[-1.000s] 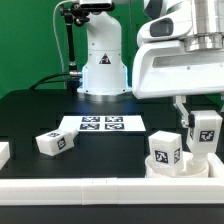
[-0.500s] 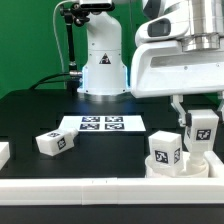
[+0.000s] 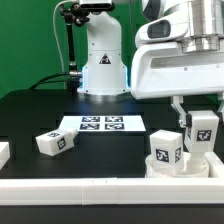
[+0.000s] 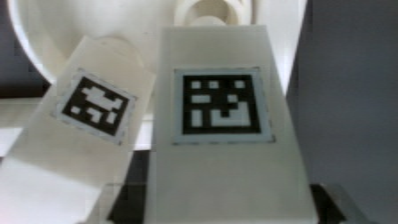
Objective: Assemble stool
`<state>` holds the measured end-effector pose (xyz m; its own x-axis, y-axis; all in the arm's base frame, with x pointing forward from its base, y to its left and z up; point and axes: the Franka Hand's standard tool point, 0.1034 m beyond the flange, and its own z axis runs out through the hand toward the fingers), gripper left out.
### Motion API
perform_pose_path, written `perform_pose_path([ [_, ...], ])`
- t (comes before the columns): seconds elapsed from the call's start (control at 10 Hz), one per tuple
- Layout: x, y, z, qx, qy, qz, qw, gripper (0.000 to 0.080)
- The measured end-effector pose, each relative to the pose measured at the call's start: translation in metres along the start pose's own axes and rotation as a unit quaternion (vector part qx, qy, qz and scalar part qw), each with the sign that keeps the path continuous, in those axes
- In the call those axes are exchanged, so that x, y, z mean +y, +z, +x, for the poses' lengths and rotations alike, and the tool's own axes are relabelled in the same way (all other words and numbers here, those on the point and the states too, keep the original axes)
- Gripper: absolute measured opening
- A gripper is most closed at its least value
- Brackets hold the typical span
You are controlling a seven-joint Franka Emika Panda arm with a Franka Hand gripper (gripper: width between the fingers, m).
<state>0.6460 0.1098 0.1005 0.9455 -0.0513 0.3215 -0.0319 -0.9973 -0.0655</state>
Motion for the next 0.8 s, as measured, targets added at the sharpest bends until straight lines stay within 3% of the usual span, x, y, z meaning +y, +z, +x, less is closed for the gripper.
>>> perform_pose_path([
  [0.8,-0.0002,-0.0001,0.0005,0.003,-0.001,0.0,1.0,0.034],
])
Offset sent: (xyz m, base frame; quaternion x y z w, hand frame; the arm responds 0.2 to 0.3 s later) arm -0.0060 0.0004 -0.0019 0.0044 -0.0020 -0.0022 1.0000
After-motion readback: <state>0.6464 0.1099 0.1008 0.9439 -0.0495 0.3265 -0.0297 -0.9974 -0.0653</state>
